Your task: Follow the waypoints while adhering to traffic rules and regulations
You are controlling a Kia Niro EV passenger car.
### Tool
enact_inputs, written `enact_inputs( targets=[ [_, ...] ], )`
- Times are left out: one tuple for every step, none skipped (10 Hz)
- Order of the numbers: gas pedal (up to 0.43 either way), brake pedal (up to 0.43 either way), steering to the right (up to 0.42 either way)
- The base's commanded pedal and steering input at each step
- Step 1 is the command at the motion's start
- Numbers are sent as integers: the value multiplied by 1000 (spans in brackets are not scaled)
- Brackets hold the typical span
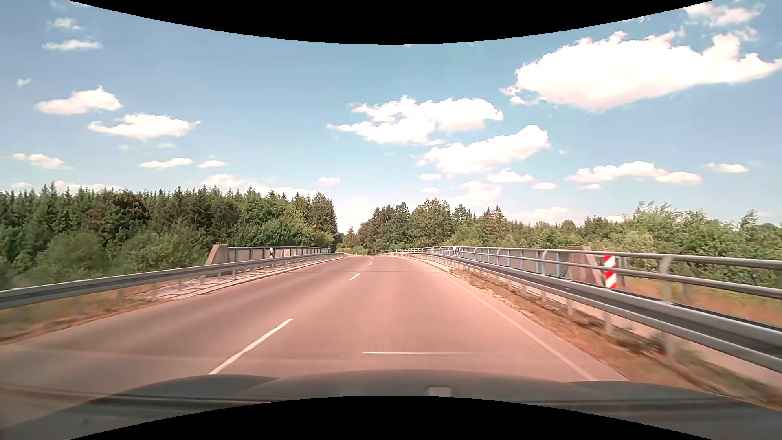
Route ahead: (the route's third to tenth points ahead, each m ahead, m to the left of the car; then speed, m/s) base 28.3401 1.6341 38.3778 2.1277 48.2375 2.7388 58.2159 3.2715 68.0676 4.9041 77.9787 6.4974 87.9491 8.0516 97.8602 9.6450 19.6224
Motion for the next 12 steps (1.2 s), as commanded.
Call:
enact_inputs(
  targets=[
    [240,0,-10],
    [240,0,-11],
    [240,0,-13],
    [240,0,-14],
    [240,0,-15],
    [240,0,-15],
    [240,0,-15],
    [240,0,-15],
    [240,0,-16],
    [240,0,-16],
    [240,0,-15],
    [240,0,-14]
  ],
)
